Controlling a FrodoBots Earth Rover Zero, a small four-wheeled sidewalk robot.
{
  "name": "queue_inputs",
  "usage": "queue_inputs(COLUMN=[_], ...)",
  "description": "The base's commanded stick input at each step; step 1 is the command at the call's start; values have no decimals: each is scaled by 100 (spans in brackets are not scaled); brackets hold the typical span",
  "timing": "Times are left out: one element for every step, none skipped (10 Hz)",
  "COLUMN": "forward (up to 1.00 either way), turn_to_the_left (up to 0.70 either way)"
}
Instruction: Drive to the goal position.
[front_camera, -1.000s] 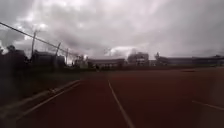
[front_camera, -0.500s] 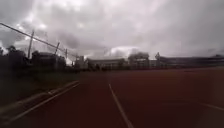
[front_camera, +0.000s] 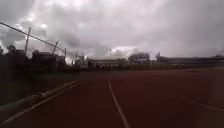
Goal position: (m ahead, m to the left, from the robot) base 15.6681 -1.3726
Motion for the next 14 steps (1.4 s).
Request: queue_inputs(forward=[50,50,50,50,50,50,50,50,50,50,50,50,50,50], turn_to_the_left=[0,0,0,0,0,0,0,0,0,0,0,0,0,0])
